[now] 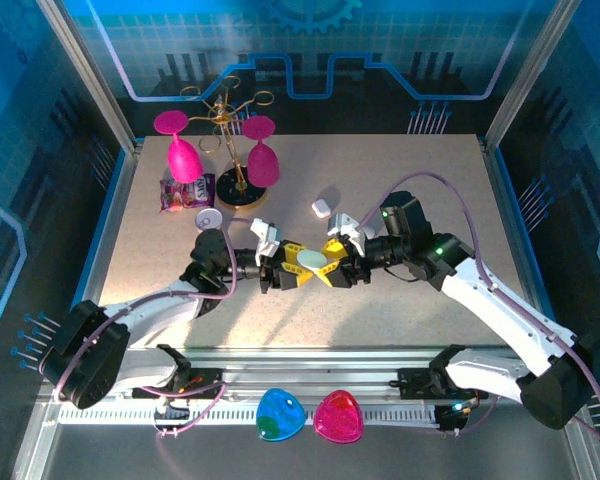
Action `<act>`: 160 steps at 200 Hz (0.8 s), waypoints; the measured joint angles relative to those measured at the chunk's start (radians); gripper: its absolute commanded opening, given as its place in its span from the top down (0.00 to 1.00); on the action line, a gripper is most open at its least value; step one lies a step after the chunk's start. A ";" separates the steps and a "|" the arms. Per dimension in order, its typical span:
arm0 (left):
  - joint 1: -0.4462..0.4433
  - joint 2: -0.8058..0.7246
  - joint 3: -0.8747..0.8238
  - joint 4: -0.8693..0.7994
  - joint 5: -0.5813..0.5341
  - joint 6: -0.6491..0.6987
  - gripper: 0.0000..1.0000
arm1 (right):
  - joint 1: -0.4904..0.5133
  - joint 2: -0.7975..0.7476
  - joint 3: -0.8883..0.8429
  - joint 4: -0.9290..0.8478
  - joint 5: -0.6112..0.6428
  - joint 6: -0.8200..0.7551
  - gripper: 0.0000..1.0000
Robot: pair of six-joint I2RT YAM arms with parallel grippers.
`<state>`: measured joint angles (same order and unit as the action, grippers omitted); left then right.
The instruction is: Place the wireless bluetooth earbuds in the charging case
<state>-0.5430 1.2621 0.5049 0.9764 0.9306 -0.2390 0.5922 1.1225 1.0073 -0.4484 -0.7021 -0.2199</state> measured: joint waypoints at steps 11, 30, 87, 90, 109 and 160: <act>0.000 0.003 0.004 0.002 0.006 -0.001 0.74 | -0.001 0.003 0.000 -0.002 -0.007 -0.002 0.58; 0.003 0.013 0.005 0.004 0.012 -0.011 0.74 | -0.006 0.009 0.000 -0.006 -0.014 -0.003 0.60; 0.008 0.039 0.010 0.026 0.030 -0.026 0.74 | -0.011 0.017 0.000 -0.016 -0.017 -0.003 0.62; 0.008 0.040 0.010 0.026 0.032 -0.027 0.73 | -0.011 0.017 0.000 -0.016 -0.017 -0.002 0.63; 0.010 0.047 0.010 0.032 0.036 -0.032 0.65 | -0.014 0.016 0.000 -0.022 -0.016 -0.007 0.66; 0.008 0.048 0.016 0.060 0.037 -0.047 0.25 | -0.026 0.016 -0.020 -0.007 -0.011 -0.005 0.67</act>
<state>-0.5350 1.3102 0.5209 1.0367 0.9672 -0.2855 0.5667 1.1385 0.9874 -0.4557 -0.7128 -0.2253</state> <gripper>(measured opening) 0.697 0.332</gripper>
